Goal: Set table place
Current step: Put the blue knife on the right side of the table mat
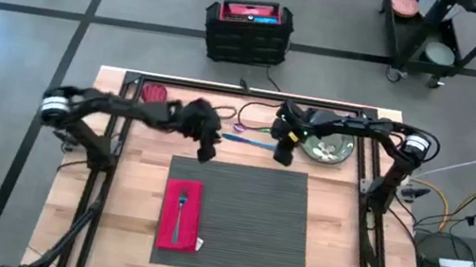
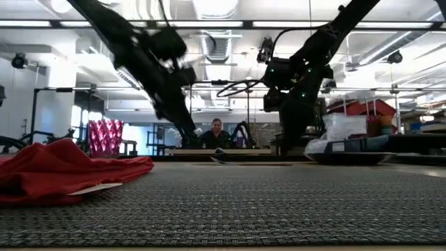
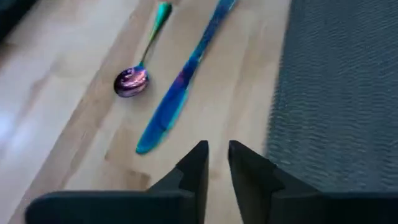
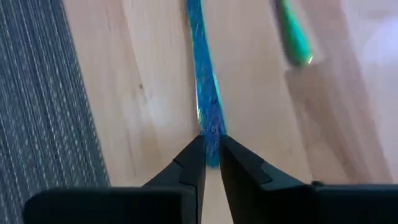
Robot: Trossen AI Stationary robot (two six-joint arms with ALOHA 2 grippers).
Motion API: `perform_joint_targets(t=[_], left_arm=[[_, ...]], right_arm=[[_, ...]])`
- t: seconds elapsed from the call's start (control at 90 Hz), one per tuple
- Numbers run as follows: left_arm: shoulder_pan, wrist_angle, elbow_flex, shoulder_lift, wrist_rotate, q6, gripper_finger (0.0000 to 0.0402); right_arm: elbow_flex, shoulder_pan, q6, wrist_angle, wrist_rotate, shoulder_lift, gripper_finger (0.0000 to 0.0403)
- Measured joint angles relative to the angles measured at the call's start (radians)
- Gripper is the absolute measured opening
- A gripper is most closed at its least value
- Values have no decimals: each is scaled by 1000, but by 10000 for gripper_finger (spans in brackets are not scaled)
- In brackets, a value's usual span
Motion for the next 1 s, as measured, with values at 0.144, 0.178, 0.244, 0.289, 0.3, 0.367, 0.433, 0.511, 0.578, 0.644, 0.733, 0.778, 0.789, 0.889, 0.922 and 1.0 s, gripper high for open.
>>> perform_joint_targets(t=[0.144,0.178,0.244,0.289,0.3,0.367,0.433,0.511,0.578,0.644,0.733,0.778,0.789,0.889,0.922,1.0], left_arm=[[66,-12,98,149,14,11,3],[76,-18,119,179,14,16,5],[91,-50,159,230,14,35,4],[97,-77,176,260,12,45,2],[98,-82,180,267,12,46,2],[100,-96,195,296,12,53,1],[101,-93,203,305,11,56,2],[101,-99,206,305,11,56,1],[101,-105,204,296,9,53,1],[101,-117,203,281,8,52,1],[101,-126,202,253,7,52,1],[101,-124,201,244,7,53,1],[101,-123,201,243,7,54,1],[104,-125,188,251,6,66,0],[105,-123,185,261,6,68,0],[107,-107,173,283,11,70,0]], right_arm=[[0,2,21,-1,0,0,44],[-1,2,23,0,0,0,46],[-2,2,23,-2,0,0,51],[-2,2,20,0,0,0,54],[-2,2,18,0,0,0,55],[-2,2,9,-1,0,0,60],[-2,2,7,0,0,0,65],[-2,2,5,-1,0,0,70],[-2,2,-5,-1,0,0,74],[-2,2,-11,0,0,0,77],[-2,2,-10,2,0,0,82],[-2,2,-8,1,0,0,85],[-2,2,-8,1,0,0,85],[-2,2,-9,2,0,0,93],[-2,2,-14,3,0,0,96],[-2,2,-20,3,0,0,107]])
